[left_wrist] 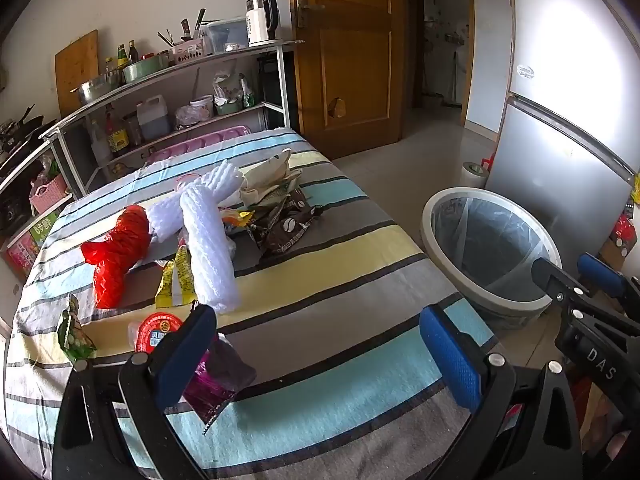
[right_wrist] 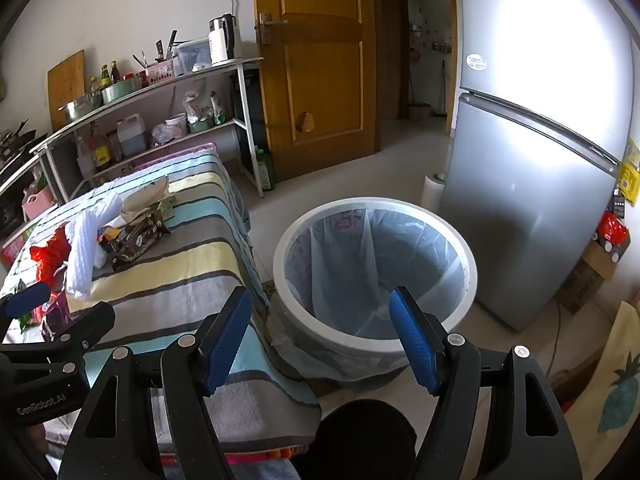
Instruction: Collect trash
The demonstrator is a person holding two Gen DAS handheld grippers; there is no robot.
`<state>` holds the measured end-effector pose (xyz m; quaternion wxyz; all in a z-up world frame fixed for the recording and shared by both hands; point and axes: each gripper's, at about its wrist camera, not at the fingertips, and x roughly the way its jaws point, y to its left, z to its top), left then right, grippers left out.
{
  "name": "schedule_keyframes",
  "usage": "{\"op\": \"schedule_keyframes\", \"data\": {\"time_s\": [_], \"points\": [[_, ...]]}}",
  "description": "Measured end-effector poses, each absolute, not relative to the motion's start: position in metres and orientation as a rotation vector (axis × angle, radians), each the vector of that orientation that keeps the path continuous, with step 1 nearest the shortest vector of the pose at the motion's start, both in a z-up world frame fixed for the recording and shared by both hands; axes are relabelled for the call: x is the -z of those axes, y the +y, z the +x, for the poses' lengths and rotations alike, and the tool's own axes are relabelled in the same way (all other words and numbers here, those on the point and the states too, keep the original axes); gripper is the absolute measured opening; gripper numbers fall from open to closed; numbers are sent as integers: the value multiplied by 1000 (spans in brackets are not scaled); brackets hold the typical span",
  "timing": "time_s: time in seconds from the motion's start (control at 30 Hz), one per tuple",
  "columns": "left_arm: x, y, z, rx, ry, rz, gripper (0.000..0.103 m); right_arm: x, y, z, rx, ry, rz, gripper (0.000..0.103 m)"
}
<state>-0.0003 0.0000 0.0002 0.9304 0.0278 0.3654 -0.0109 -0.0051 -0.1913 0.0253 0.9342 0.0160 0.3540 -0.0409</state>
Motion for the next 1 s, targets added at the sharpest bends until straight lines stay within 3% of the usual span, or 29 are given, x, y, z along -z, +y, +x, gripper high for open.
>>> {"op": "schedule_keyframes", "data": {"time_s": [1.0], "points": [[-2,3,-1,21,751,46,103,-23,-191,-6,82,719,25,72]]}}
